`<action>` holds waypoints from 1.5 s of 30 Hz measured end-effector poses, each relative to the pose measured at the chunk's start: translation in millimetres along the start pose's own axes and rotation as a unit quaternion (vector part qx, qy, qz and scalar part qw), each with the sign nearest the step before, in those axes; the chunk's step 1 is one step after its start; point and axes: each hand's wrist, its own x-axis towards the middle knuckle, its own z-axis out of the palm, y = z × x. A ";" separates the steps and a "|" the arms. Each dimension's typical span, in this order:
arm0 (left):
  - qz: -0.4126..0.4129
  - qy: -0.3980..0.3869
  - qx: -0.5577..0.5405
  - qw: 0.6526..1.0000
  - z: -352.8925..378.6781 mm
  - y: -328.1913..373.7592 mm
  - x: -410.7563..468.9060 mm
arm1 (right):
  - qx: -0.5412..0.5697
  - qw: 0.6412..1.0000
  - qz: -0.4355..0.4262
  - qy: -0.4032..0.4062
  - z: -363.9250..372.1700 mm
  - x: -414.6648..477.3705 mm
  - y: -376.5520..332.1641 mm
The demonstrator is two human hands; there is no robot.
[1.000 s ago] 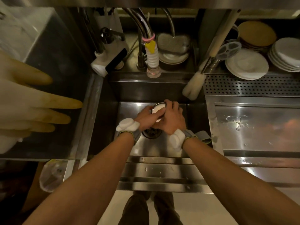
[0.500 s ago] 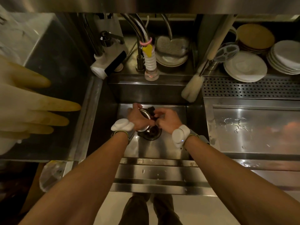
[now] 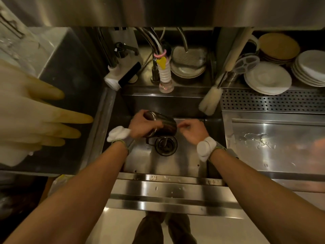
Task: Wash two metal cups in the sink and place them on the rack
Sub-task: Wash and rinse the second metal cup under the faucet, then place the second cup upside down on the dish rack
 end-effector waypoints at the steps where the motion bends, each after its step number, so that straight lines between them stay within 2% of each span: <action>1: 0.011 -0.004 0.002 1.000 2.9 -1.2 1.3 | -0.005 1.000 0.004 0.004 -0.1 -0.1 2.4; 4: 0.026 -0.029 0.056 0.998 9.9 1.4 -6.6 | -0.033 0.999 0.015 0.004 0.5 -1.8 9.0; 9: -0.002 -0.018 0.075 0.997 4.3 0.0 -7.8 | -0.039 0.999 0.019 0.007 -1.6 1.2 6.9; 11: -0.021 0.000 0.048 0.999 1.0 2.0 -9.3 | -0.037 0.999 0.019 0.007 -2.5 1.9 4.3; 16: -0.006 -0.002 0.049 0.999 0.5 0.7 -7.3 | -0.037 0.999 0.014 0.010 0.6 0.1 2.8; 21: 0.043 0.003 0.043 0.998 -12.6 11.1 0.8 | -0.024 1.000 0.019 0.003 -2.2 1.9 1.5; 25: 0.065 -0.035 0.123 0.990 -12.2 11.2 -0.6 | -0.047 0.999 0.013 0.003 -0.4 -2.3 3.2; 30: 0.056 -0.061 0.146 0.986 -14.4 18.9 -9.5 | -0.034 0.999 0.024 -0.017 -0.2 -3.1 -7.3; 36: 0.029 -0.039 0.112 0.992 -31.4 45.1 -31.2 | -0.036 0.997 -0.026 -0.065 -7.4 -16.1 -46.4; 41: 0.016 -0.010 0.069 0.997 -71.6 60.0 -63.8 | -0.049 0.995 -0.070 -0.059 -28.8 -43.6 -89.7; 45: 0.043 0.017 0.064 0.997 -102.0 68.2 -82.7 | -0.054 0.992 -0.109 -0.027 -33.5 -69.0 -126.7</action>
